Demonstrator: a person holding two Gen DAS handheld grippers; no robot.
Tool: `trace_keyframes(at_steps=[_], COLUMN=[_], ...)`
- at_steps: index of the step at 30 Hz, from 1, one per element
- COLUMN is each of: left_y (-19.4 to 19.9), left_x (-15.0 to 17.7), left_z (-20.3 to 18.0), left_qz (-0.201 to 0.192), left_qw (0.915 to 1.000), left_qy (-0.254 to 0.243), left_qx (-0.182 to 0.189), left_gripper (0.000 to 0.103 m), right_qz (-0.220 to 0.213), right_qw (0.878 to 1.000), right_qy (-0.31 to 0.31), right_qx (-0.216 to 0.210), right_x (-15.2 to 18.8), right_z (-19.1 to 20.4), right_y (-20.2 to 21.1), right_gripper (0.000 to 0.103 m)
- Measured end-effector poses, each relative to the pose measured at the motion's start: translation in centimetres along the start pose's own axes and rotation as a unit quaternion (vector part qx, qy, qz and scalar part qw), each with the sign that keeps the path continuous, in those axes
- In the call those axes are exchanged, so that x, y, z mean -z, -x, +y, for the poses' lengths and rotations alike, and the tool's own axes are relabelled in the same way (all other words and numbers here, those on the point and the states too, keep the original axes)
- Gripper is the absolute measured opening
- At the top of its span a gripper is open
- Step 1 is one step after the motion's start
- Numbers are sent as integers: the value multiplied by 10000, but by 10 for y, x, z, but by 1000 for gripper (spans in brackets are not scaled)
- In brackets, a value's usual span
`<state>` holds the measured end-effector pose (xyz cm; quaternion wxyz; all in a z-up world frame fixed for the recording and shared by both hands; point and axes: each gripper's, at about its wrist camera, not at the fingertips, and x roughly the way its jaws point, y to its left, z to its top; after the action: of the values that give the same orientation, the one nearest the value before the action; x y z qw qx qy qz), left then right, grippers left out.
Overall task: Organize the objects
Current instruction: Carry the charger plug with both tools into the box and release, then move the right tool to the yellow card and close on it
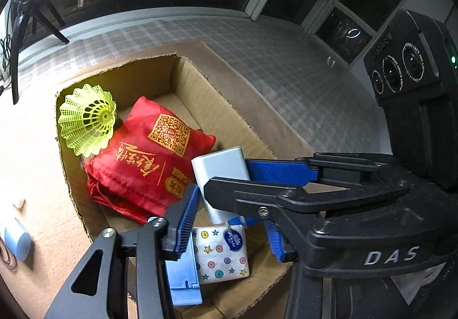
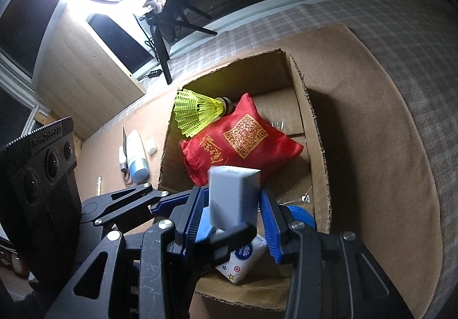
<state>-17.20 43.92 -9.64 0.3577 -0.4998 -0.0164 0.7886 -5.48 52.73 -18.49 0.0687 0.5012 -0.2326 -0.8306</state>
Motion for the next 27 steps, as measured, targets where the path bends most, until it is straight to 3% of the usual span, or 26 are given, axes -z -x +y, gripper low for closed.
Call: trace_keyframes(at_steps=[2,3,16,27], left_y=[5,6,53,126], left_x=[-1,-2,17,60], left_z=[-1,0,13,56], left_qz=[-48,-70,-246,-540], left_qw=[10000,10000,9996,9968], left_qy=[3,-25,-1,279], left_qx=[23,-17,-104,-519], left_gripper=[64,65,65,65], right_qz=[-48,-93,-280,-201], right_qw=[10000,9999,9996,9986], right_qy=[-46,-74,-49,476], right_qx=[-59,-35,30,-140], right_x=[1,1,2,1], right_z=[2,4,33,105], right_y=[1,1,6,-17], right_gripper=[53,54,54,54])
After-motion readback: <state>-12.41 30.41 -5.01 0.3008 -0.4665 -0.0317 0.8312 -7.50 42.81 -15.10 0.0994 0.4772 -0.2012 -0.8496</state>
